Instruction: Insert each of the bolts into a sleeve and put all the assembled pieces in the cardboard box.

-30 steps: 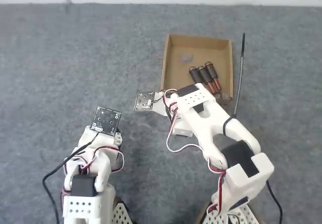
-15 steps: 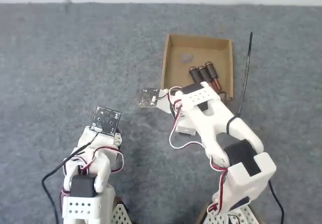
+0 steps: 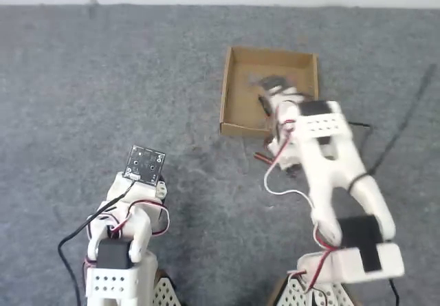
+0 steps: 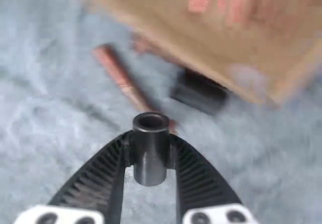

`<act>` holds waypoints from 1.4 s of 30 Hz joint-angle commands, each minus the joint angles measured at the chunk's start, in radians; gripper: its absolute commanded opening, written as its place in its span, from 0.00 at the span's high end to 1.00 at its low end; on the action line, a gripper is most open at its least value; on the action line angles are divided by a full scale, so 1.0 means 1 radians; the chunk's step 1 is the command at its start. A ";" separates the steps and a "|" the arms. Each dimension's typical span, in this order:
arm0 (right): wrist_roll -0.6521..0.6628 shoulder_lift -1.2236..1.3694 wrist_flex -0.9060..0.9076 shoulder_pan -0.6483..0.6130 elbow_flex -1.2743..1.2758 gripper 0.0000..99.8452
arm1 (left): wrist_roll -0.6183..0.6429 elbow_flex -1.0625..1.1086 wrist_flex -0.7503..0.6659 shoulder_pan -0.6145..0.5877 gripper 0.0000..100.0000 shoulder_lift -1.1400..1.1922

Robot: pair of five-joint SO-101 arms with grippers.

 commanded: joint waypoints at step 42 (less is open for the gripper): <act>-0.313 -0.111 -0.274 0.717 0.316 0.99 | 0.186 -0.647 -0.080 0.150 0.99 0.770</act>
